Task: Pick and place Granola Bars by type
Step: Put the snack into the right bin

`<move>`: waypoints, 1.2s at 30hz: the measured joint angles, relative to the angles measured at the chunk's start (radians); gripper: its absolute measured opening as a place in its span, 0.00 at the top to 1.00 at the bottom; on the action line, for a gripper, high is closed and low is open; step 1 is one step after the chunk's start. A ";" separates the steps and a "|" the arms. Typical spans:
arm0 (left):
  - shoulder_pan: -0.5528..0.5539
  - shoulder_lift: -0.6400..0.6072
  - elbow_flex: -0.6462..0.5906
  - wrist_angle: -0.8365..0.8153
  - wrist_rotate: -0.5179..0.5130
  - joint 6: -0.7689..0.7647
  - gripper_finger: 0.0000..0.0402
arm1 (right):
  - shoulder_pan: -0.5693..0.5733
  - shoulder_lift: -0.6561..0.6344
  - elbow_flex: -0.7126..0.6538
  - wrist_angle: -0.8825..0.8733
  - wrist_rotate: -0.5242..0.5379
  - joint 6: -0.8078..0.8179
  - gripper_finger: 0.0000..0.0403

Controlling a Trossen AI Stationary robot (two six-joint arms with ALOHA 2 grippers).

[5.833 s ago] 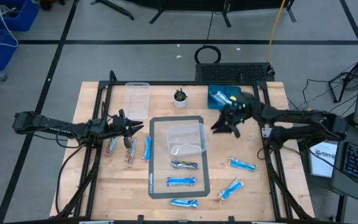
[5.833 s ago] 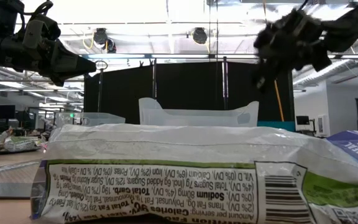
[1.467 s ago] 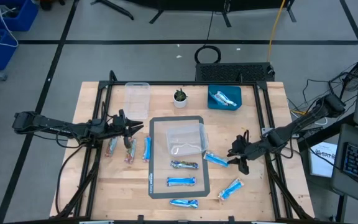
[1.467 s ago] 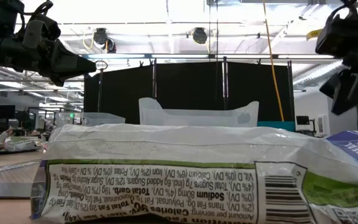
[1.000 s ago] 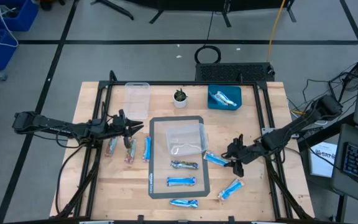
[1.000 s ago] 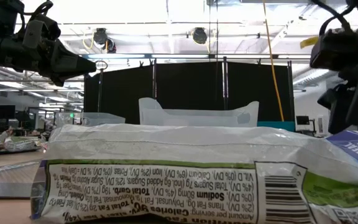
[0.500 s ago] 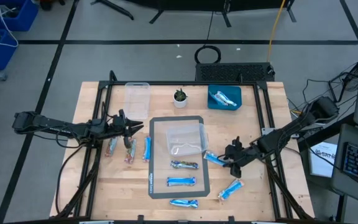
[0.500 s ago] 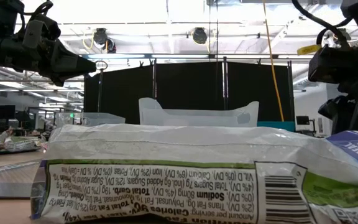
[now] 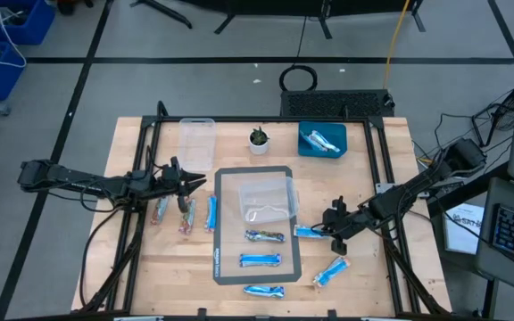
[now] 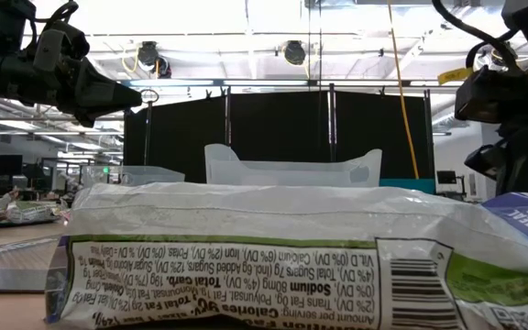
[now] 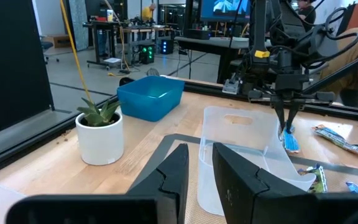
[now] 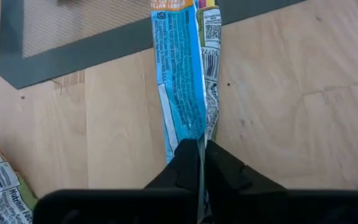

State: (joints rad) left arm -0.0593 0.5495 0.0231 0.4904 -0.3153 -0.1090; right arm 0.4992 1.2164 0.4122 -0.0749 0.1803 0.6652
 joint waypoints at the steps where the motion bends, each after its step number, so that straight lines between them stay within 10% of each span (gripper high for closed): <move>1: 0.000 0.000 0.000 0.000 0.000 0.000 0.80 | 0.000 -0.004 0.000 -0.002 -0.001 -0.010 0.98; 19: 0.000 0.000 0.000 0.000 0.000 0.000 0.80 | -0.001 -0.346 -0.001 -0.050 0.089 -0.269 1.00; 36: 0.000 0.000 0.000 0.000 0.000 0.000 0.80 | -0.146 -0.576 -0.001 -0.125 0.422 -0.503 1.00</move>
State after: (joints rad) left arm -0.0597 0.5491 0.0231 0.4903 -0.3156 -0.1089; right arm 0.3530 0.6403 0.4110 -0.1998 0.6018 0.1618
